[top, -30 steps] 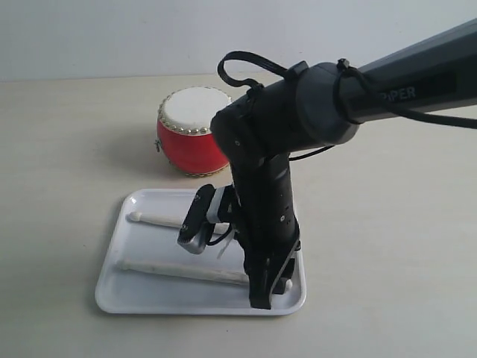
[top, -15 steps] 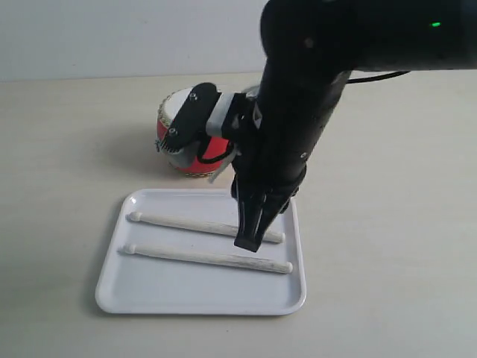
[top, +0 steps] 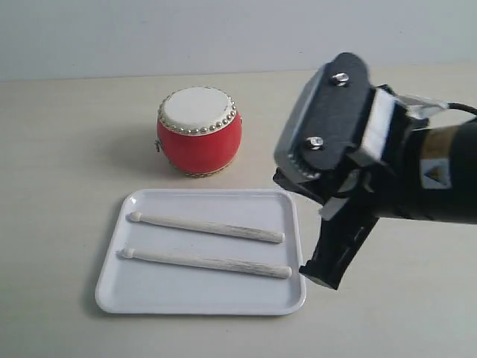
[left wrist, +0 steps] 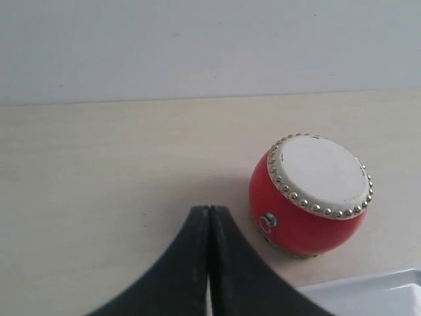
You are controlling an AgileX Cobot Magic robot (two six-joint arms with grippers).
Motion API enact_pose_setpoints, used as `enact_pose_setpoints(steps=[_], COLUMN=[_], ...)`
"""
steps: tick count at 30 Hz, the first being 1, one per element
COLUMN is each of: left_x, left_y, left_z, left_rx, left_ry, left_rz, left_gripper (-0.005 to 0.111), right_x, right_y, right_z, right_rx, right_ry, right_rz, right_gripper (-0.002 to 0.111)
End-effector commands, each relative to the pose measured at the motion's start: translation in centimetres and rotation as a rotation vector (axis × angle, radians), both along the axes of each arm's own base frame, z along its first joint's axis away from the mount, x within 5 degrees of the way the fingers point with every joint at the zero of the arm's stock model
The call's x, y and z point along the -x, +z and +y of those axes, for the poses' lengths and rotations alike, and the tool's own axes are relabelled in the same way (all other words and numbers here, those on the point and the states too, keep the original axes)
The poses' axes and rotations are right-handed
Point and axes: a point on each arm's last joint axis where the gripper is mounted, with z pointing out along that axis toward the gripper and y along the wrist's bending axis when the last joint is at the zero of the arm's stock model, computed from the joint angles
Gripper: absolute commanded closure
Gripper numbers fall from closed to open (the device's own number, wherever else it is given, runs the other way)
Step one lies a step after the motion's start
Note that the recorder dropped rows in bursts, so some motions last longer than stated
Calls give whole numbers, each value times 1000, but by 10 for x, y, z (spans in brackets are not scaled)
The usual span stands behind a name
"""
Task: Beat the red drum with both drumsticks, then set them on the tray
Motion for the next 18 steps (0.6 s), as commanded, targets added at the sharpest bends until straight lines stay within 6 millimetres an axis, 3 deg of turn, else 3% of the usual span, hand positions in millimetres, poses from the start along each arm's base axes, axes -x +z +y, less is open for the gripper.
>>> enact_pose_setpoints(steps=[1, 4, 8, 12, 18], left_x=[1, 1, 1, 1, 1], left_y=[0, 0, 0, 0, 0], left_z=[0, 0, 0, 0, 0], left_rx=[6, 5, 5, 5, 5], left_ry=[8, 11, 11, 11, 11], left_rz=[-4, -4, -4, -4, -4], left_gripper=[107, 107, 107, 107, 107], right_x=[13, 17, 4, -23, -51], right_y=[24, 42, 55, 52, 26], right_z=[-23, -41, -59, -73, -82], right_rx=[-265, -359, -447, -514, -631], right_ry=[-76, -145, -262, -432, -703], right_rz=[-144, -187, -289, -324, -130], right_gripper=[108, 108, 108, 108, 108])
